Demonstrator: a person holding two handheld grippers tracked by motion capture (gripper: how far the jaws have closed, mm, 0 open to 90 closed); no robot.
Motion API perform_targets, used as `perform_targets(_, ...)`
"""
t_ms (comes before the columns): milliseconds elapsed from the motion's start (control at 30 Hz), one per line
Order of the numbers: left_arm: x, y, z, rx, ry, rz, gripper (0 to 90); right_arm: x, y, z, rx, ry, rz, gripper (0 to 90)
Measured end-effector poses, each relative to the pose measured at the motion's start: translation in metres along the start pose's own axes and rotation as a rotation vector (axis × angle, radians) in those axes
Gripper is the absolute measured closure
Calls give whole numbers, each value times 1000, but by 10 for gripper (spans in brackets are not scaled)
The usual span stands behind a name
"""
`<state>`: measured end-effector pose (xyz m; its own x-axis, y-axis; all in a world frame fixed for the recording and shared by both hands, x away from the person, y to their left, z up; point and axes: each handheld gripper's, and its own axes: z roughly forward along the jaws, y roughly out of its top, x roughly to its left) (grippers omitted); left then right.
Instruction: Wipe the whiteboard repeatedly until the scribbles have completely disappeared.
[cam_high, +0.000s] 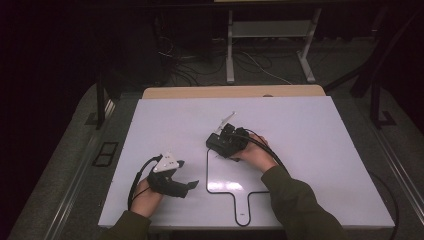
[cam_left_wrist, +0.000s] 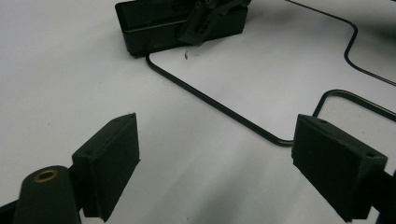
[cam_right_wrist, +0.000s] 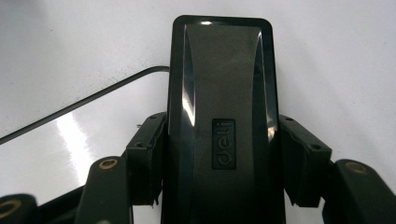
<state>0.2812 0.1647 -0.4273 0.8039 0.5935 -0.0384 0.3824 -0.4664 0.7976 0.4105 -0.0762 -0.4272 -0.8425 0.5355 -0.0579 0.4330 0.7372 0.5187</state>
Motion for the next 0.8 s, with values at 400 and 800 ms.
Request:
perform_targets(400,-1,0,0,-5,-1,-3,141,23,4,1,-11,40,-76,388)
perform_targets(800,-1,0,1,-11,0,-11,141,8,5,3,-6,27,-9,388)
